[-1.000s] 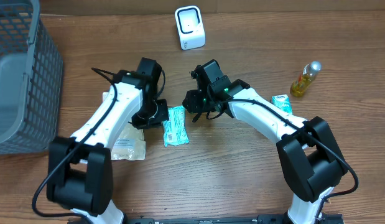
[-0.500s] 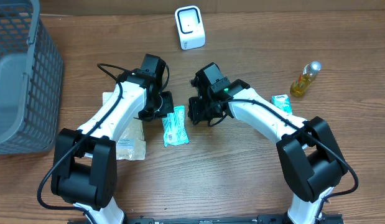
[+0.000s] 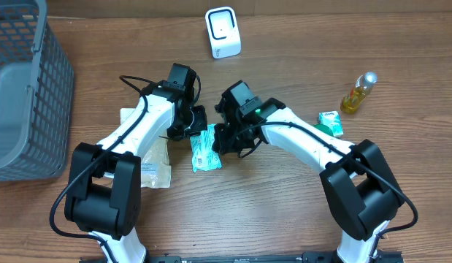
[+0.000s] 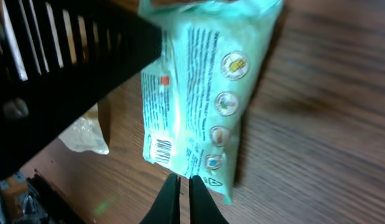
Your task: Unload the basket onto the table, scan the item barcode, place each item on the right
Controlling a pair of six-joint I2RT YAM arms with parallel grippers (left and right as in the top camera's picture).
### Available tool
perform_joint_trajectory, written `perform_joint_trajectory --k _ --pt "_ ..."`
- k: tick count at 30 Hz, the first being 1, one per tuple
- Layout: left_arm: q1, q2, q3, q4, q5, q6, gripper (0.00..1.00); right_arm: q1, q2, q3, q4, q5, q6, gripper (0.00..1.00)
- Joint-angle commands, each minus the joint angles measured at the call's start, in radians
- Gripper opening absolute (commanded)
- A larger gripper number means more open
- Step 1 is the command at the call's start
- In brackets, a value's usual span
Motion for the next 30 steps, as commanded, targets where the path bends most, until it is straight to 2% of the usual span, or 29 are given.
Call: perform_joint_trajectory --k 1,18,22,30 --pt "-0.007 0.011 -0.005 0.028 0.007 0.001 0.04 0.013 0.005 -0.048 0.031 0.011 0.065 0.04" --pt "-0.007 0.118 -0.006 0.050 0.008 0.001 0.04 0.015 0.005 -0.094 0.104 0.019 0.111 0.04" --pt "-0.007 0.148 -0.006 0.055 0.008 0.001 0.04 0.020 0.016 -0.108 0.119 0.063 0.194 0.04" --pt "-0.006 0.150 -0.006 0.062 -0.026 0.001 0.04 0.029 0.072 -0.140 0.126 0.063 0.261 0.04"
